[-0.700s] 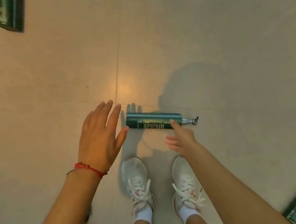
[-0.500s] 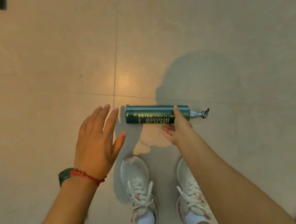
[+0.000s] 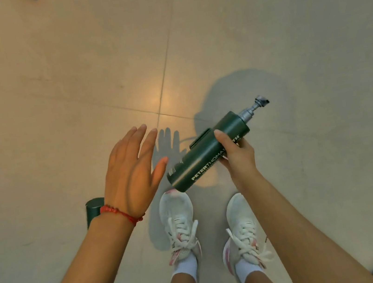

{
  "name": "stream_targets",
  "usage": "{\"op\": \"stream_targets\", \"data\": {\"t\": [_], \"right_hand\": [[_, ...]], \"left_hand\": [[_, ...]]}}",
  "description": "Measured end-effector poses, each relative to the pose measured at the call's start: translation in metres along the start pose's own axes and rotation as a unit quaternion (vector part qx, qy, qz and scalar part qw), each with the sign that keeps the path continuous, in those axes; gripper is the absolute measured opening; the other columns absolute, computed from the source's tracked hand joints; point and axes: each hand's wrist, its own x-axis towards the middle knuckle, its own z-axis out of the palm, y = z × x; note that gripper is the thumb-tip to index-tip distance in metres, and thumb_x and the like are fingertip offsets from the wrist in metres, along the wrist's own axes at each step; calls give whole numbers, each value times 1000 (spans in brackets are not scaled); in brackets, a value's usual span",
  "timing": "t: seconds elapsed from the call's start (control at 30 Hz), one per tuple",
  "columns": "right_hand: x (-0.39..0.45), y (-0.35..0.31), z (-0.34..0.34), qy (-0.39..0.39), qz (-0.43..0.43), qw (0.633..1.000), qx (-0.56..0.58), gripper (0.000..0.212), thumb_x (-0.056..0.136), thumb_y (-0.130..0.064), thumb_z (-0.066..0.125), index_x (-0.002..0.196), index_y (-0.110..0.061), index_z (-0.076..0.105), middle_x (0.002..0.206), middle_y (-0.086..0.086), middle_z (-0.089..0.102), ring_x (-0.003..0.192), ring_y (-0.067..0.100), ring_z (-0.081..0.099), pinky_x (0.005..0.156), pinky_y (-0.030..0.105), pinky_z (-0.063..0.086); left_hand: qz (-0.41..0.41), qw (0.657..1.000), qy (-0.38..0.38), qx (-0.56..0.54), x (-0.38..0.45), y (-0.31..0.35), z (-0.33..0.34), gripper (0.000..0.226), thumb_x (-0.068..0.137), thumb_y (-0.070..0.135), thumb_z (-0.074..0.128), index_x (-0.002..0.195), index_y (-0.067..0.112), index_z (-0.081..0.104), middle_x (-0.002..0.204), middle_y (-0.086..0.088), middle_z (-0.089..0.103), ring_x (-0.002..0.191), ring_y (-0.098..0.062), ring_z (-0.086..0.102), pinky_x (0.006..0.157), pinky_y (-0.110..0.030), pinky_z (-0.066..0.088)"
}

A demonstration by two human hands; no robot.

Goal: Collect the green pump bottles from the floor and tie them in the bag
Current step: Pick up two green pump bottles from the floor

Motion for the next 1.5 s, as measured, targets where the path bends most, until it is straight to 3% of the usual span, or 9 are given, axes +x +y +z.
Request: {"op": "stream_targets", "data": {"t": [0.2, 0.33, 0.6, 0.7, 0.87, 1.07, 1.17, 1.3, 1.5], "right_hand": [[-77, -44, 14, -100, -95, 977, -160, 19, 75, -29, 71, 93, -28, 63, 91, -4, 69, 88, 15, 68, 80, 33, 55], [-122, -80, 35, -161, -132, 951, -227, 39, 58, -51, 72, 91, -32, 63, 90, -5, 69, 86, 12, 68, 80, 33, 55], [-204, -117, 74, -248, -172, 884, -356, 45, 58, -53, 69, 96, -30, 61, 98, 1, 68, 89, 15, 67, 80, 34, 54], [-236, -114, 90, -271, -180, 854, -406, 42, 66, -47, 69, 100, -25, 60, 102, 6, 67, 95, 21, 65, 86, 41, 54], [-284, -88, 126, -330, -183, 798, -470, 46, 60, -50, 66, 99, -28, 58, 101, 5, 66, 94, 21, 64, 81, 36, 54], [-320, -34, 176, -365, -170, 746, -530, 33, 71, -36, 69, 100, -26, 58, 100, 5, 66, 95, 22, 64, 82, 37, 54], [-331, -7, 200, -372, -163, 730, -550, 34, 67, -40, 68, 97, -28, 58, 98, 5, 66, 93, 21, 65, 76, 30, 54], [-338, 25, 237, -391, -152, 696, -583, 30, 69, -38, 69, 96, -28, 61, 97, 6, 67, 93, 22, 65, 76, 31, 54], [-324, 66, 289, -413, -137, 638, -636, 27, 77, -28, 69, 100, -19, 61, 99, 10, 67, 92, 25, 66, 79, 36, 55]], "left_hand": [[-51, 998, 39, -4, -26, 2, -55, 53, 89, 38, 40, 127, 0, 46, 130, -26, 50, 121, -41, 46, 99, -51, 37], [-111, 991, 73, -22, -57, 3, -87, 54, 88, 38, 41, 126, 0, 46, 129, -26, 51, 119, -41, 47, 98, -51, 39], [-254, 948, 157, -112, -151, 29, -119, 61, 89, 45, 29, 122, -2, 50, 125, -27, 54, 115, -43, 50, 96, -51, 39], [-309, 925, 175, -135, -191, 33, -123, 61, 90, 45, 29, 120, -3, 51, 123, -25, 56, 115, -41, 52, 96, -47, 39], [-406, 879, 180, -174, -262, 17, -128, 67, 89, 52, 21, 123, 2, 50, 128, -22, 53, 120, -38, 48, 96, -50, 41], [-464, 839, 198, -203, -320, -23, -133, 79, 90, 56, 8, 122, -1, 51, 127, -25, 54, 117, -40, 50, 95, -50, 41], [-494, 811, 214, -231, -337, -45, -127, 62, 90, 47, 29, 122, -1, 51, 127, -25, 53, 118, -39, 49, 97, -49, 39], [-538, 763, 249, -259, -350, -73, -114, 46, 86, 25, 58, 124, 1, 48, 130, -23, 51, 122, -37, 45, 100, -45, 36], [-595, 675, 285, -330, -349, -101, -85, 47, 87, 20, 57, 128, 1, 44, 135, -23, 46, 126, -37, 40, 104, -44, 32]]}}
